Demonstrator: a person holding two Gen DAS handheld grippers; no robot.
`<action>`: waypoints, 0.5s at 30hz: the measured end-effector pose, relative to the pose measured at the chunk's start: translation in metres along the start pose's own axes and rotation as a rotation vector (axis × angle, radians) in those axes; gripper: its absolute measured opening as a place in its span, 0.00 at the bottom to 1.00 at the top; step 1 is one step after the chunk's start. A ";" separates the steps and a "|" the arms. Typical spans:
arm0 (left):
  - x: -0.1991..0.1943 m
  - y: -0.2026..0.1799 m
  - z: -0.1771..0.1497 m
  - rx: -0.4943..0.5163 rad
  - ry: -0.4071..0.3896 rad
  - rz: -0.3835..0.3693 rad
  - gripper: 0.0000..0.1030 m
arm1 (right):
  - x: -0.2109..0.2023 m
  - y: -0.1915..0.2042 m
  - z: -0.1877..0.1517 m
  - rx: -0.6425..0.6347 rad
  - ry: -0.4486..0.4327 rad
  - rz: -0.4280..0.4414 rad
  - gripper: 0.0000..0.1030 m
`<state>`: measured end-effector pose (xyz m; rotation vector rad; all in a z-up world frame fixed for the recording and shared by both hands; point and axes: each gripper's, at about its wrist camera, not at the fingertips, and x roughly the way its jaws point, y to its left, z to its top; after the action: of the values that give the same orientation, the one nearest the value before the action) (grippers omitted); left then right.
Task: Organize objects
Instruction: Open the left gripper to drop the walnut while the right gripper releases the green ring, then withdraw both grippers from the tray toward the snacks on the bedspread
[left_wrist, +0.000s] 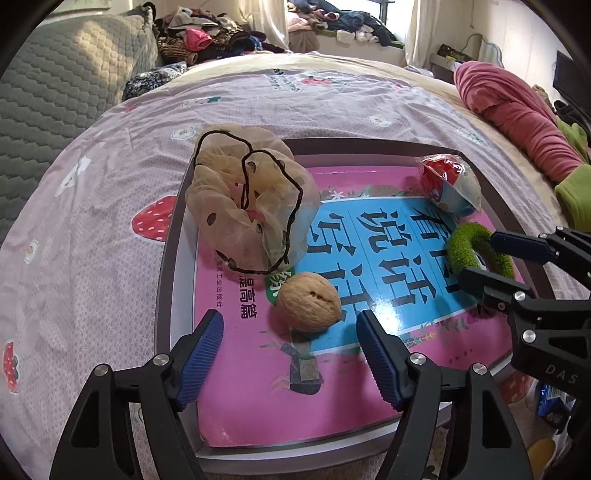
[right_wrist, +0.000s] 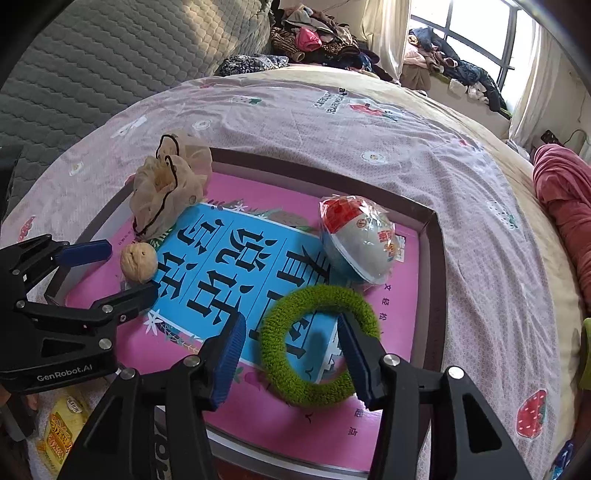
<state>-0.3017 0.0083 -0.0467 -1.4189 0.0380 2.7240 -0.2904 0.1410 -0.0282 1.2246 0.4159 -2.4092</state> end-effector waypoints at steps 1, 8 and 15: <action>0.000 0.000 0.000 0.001 -0.002 -0.002 0.75 | -0.001 0.000 0.001 0.001 -0.003 -0.001 0.51; -0.010 0.004 0.000 -0.005 -0.014 0.005 0.80 | -0.017 -0.002 0.002 0.017 -0.044 -0.009 0.65; -0.030 0.005 0.001 -0.013 -0.056 0.005 0.91 | -0.042 -0.011 0.005 0.067 -0.133 -0.004 0.75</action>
<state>-0.2856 0.0014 -0.0220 -1.3469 0.0201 2.7713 -0.2769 0.1576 0.0103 1.0838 0.3006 -2.5087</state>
